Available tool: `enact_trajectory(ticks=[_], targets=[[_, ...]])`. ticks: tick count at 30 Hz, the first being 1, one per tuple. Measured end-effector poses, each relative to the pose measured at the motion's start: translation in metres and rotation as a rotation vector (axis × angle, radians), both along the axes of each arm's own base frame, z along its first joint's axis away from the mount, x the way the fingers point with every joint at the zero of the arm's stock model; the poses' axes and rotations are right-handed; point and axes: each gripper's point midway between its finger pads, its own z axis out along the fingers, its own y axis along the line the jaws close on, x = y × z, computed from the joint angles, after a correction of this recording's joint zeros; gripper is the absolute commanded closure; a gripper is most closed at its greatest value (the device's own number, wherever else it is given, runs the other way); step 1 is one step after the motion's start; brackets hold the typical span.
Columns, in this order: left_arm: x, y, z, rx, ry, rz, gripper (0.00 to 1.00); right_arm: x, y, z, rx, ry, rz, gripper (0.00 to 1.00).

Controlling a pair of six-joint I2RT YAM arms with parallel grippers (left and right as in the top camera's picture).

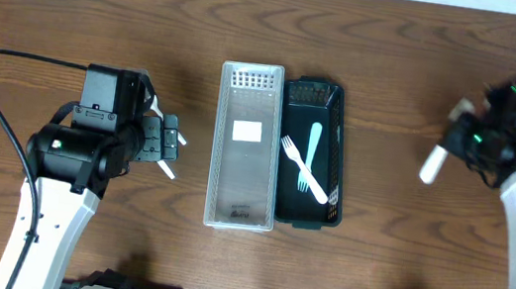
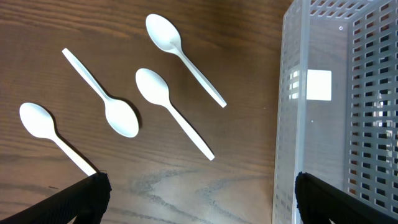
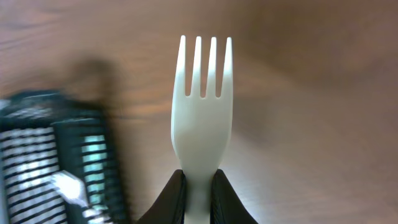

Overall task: Pack container
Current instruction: 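Place the second white fork into the black basket and release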

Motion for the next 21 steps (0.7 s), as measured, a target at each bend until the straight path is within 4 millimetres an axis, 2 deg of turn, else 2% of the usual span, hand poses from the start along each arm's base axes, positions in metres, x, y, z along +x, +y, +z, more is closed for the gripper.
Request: enact_trajectory(ticks=[3,5,8,12,16,17,18,21], targets=[[0.0,0.0,0.0,0.0,0.0,0.0,0.04,0.01,0.051,0.03,-0.027,-0.074,0.14,0.99],[0.0,0.0,0.0,0.0,0.0,0.0,0.04,0.01,0.081,0.035,-0.035,-0.089,0.219,0.99],[0.0,0.0,0.0,0.0,0.0,0.0,0.03,0.002,0.123,0.03,-0.045,-0.079,0.325,0.99],[0.0,0.0,0.0,0.0,0.0,0.0,0.03,-0.007,0.164,0.008,-0.057,-0.022,0.434,0.99],[0.0,0.0,0.0,0.0,0.0,0.0,0.04,-0.014,0.192,-0.029,-0.077,0.077,0.513,0.99],[0.0,0.0,0.0,0.0,0.0,0.0,0.03,-0.014,0.196,-0.037,-0.081,0.095,0.524,0.96],[0.0,0.0,0.0,0.0,0.0,0.0,0.03,-0.015,0.2,-0.046,-0.085,0.114,0.534,0.89],[0.0,0.0,0.0,0.0,0.0,0.0,0.04,-0.015,0.207,-0.071,-0.097,0.172,0.551,0.78]])
